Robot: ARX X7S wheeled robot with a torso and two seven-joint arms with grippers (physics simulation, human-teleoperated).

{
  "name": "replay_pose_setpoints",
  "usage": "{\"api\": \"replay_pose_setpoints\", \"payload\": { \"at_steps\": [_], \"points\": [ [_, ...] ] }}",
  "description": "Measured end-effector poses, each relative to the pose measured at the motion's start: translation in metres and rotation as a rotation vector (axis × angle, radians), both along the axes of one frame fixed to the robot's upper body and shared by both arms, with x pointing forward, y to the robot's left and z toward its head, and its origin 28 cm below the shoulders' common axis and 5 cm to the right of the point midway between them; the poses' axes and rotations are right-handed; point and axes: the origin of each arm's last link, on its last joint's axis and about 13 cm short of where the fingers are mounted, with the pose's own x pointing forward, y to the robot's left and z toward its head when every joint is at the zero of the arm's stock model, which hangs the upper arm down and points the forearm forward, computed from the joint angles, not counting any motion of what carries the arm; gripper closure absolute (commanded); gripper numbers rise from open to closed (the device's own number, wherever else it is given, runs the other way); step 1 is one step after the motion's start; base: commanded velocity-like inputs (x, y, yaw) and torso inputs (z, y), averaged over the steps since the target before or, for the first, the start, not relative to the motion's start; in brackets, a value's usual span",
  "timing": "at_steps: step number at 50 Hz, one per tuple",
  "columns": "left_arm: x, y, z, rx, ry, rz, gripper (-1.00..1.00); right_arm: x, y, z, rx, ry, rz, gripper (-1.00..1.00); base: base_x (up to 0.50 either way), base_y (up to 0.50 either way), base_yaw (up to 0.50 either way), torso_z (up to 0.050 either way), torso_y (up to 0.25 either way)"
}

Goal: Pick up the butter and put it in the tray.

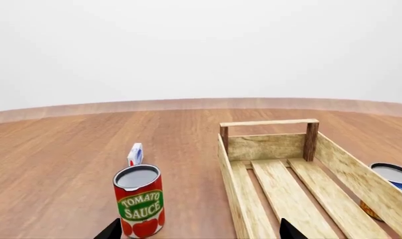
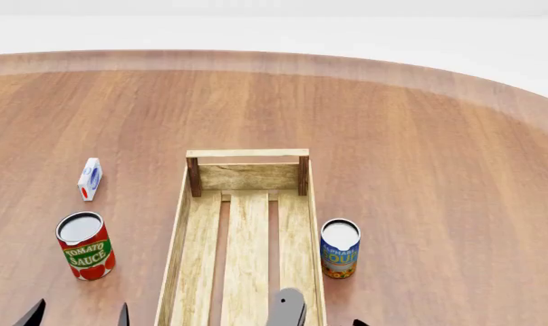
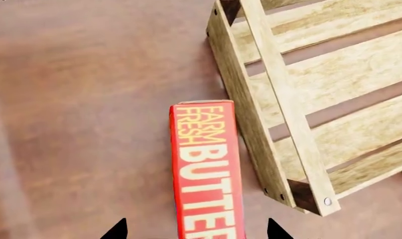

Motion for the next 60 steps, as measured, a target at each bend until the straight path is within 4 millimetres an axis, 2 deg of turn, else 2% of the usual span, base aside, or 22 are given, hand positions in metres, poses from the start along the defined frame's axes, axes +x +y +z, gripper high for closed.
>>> {"api": "replay_pose_setpoints", "payload": {
  "at_steps": [27,60],
  "points": [
    [-0.001,-0.001,-0.001,0.004,0.006,-0.012,-1.00,0.013,-0.008,-0.007,0.021,-0.010,-0.064,-1.00,0.00,0.00,0.00,0.000,0.000],
    [-0.003,-0.001,0.001,0.001,0.005,-0.015,-1.00,0.024,-0.010,-0.057,0.077,0.083,-0.079,-1.00,0.00,0.00,0.00,0.000,0.000]
  ]
}}
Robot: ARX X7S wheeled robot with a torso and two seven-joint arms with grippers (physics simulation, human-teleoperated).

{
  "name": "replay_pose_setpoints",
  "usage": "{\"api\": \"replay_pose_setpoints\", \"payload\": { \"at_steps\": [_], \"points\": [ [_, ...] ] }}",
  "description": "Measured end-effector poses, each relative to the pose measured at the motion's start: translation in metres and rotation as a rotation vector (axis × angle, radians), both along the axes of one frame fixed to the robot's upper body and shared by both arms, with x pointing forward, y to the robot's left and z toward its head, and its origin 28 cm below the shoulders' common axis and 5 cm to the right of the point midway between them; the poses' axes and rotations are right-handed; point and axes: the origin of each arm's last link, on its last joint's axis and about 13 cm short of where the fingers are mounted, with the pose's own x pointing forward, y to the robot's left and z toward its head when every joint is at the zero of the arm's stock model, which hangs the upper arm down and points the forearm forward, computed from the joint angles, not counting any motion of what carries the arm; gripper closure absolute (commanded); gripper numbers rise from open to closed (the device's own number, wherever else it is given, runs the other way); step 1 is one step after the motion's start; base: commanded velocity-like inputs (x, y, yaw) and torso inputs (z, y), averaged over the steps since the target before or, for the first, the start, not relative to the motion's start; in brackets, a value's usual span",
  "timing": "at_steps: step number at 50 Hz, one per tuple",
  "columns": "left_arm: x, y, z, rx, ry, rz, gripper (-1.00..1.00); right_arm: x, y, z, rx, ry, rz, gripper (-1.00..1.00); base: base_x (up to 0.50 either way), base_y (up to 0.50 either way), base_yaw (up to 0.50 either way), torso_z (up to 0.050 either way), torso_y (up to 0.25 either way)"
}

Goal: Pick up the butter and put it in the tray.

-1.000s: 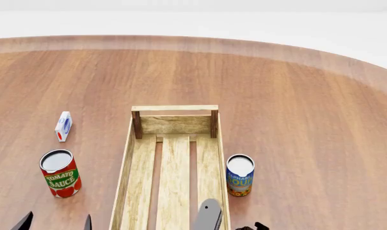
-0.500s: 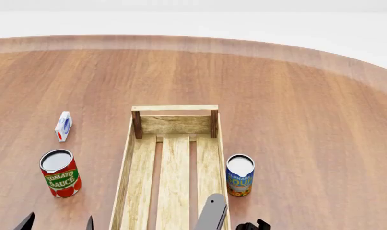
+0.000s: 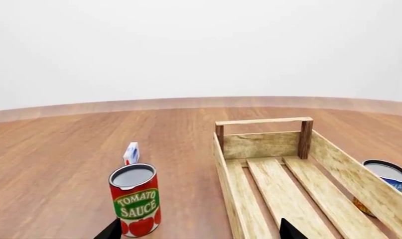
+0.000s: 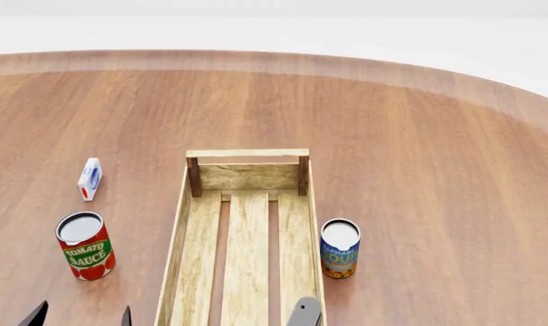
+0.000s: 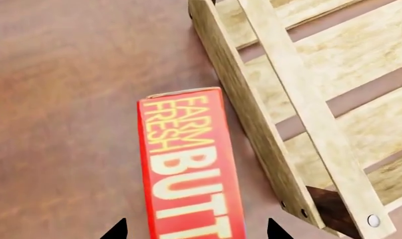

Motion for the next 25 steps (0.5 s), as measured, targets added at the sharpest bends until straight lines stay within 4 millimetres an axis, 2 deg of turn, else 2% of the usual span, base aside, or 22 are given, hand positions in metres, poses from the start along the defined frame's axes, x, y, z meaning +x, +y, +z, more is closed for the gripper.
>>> {"api": "replay_pose_setpoints", "payload": {
  "at_steps": [25],
  "points": [
    [-0.001,0.001,0.001,0.001,0.002,0.002,-1.00,0.001,-0.005,-0.027,0.014,0.052,-0.022,-1.00,0.00,0.00,0.00,0.000,0.000]
  ]
}}
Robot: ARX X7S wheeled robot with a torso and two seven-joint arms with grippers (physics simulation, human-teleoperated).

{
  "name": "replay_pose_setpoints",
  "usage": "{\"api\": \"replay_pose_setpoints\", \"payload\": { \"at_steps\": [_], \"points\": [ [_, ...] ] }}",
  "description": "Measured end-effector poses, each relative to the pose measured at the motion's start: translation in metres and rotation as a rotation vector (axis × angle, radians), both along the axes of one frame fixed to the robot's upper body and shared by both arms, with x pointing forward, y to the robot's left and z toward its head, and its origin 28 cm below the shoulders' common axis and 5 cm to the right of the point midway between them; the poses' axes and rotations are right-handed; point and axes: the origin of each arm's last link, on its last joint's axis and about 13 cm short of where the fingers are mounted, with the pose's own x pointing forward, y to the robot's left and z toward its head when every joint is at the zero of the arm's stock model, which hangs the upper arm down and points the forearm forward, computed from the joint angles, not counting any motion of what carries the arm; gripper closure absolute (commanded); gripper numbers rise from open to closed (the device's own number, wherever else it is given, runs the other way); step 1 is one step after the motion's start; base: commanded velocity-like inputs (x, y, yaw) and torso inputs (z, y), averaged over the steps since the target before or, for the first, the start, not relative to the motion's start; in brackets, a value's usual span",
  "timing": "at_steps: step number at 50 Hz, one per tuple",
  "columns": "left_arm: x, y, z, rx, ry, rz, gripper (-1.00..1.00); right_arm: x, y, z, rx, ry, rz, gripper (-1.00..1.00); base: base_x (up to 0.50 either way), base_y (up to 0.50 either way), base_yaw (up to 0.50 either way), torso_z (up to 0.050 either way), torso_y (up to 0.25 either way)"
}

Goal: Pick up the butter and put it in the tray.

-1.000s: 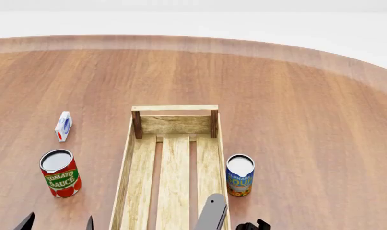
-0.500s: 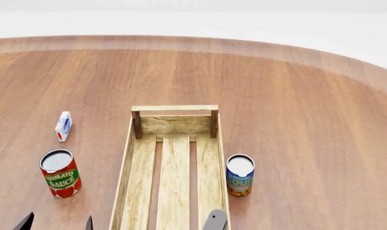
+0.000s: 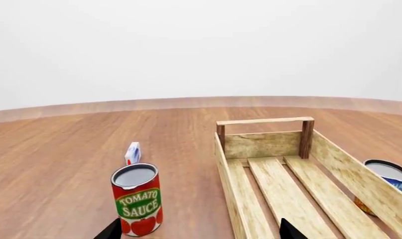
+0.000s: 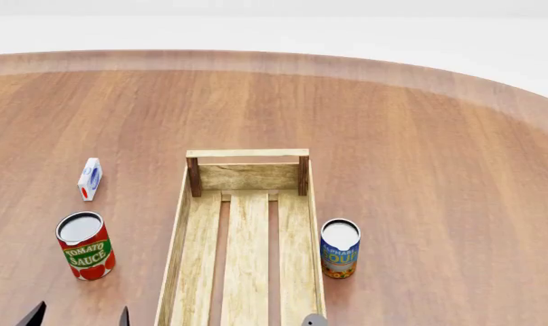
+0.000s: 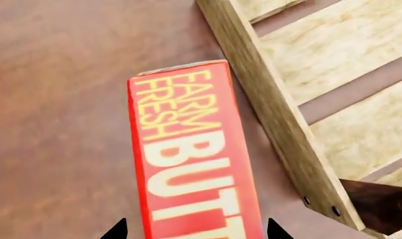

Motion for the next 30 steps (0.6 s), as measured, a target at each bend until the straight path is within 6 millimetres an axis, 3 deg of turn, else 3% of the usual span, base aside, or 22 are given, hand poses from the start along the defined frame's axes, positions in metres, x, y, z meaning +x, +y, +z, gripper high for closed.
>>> {"api": "replay_pose_setpoints", "payload": {
  "at_steps": [12,13,30],
  "points": [
    [0.000,0.000,0.001,-0.001,0.000,0.000,-1.00,0.002,-0.002,-0.014,-0.004,0.021,-0.008,-1.00,0.00,0.00,0.00,0.000,0.000],
    [0.000,0.000,0.001,-0.001,0.000,0.000,-1.00,0.002,-0.002,-0.014,-0.004,0.021,-0.008,1.00,0.00,0.00,0.00,0.000,0.000],
    [-0.001,0.001,0.001,-0.001,0.001,0.002,-1.00,-0.001,-0.002,-0.016,-0.005,0.001,-0.023,1.00,0.00,0.00,0.00,0.000,0.000]
  ]
}}
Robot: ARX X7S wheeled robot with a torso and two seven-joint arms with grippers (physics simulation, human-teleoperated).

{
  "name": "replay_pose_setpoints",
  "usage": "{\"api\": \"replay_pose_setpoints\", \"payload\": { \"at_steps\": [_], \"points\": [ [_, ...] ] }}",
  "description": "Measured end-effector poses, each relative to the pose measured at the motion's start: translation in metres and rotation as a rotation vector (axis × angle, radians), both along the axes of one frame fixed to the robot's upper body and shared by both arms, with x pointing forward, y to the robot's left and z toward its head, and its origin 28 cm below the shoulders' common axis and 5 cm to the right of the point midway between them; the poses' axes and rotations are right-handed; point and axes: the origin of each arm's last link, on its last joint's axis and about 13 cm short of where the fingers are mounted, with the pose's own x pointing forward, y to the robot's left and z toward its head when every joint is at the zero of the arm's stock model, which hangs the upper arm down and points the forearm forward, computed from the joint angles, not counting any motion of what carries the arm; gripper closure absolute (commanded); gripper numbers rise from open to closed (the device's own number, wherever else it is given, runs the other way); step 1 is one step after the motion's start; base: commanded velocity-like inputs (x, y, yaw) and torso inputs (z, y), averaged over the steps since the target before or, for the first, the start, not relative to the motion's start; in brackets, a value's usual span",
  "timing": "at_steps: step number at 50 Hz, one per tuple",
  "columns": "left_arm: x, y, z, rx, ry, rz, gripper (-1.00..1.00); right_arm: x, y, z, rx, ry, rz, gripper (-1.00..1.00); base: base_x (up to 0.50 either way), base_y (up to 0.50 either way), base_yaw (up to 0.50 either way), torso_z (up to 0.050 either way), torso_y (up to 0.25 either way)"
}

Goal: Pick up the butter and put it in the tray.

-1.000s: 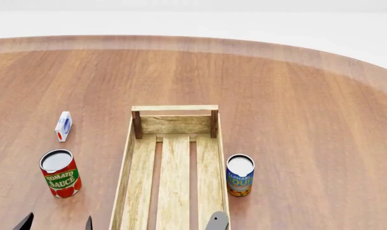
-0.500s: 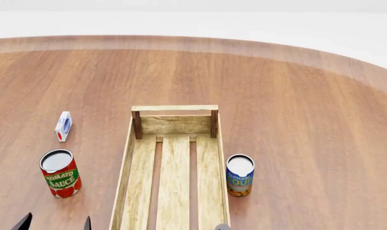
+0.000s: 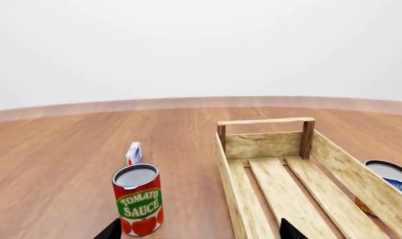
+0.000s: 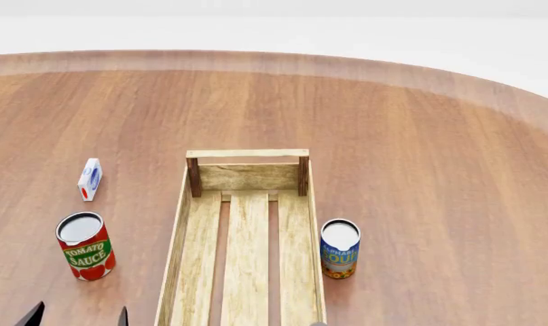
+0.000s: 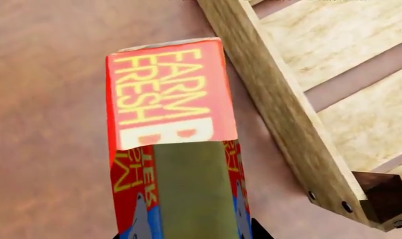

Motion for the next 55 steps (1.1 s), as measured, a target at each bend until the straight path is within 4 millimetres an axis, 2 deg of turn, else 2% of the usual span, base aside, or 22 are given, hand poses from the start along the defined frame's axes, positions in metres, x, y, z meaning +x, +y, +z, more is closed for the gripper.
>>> {"api": "replay_pose_setpoints", "payload": {
  "at_steps": [7,17,28,43,55],
  "points": [
    [0.001,0.000,-0.001,-0.002,0.005,0.002,-1.00,-0.010,0.005,0.015,0.031,-0.007,0.012,1.00,0.00,0.00,0.00,0.000,0.000],
    [0.001,0.001,-0.001,-0.008,0.008,0.007,-1.00,-0.023,0.011,0.060,0.058,-0.017,0.037,1.00,0.00,0.00,0.00,0.000,0.000],
    [0.002,0.002,0.000,-0.011,0.005,0.012,-1.00,-0.031,0.006,0.105,0.041,-0.053,0.036,1.00,0.00,0.00,0.00,0.000,0.000],
    [0.002,0.002,0.001,-0.011,0.000,0.014,-1.00,-0.035,-0.006,0.128,0.035,-0.078,-0.017,1.00,0.00,0.00,0.00,0.000,0.001],
    [0.002,0.002,0.001,-0.011,-0.003,0.015,-1.00,-0.025,-0.019,0.134,0.083,-0.112,-0.131,1.00,0.00,0.00,0.00,0.000,0.001]
  ]
}}
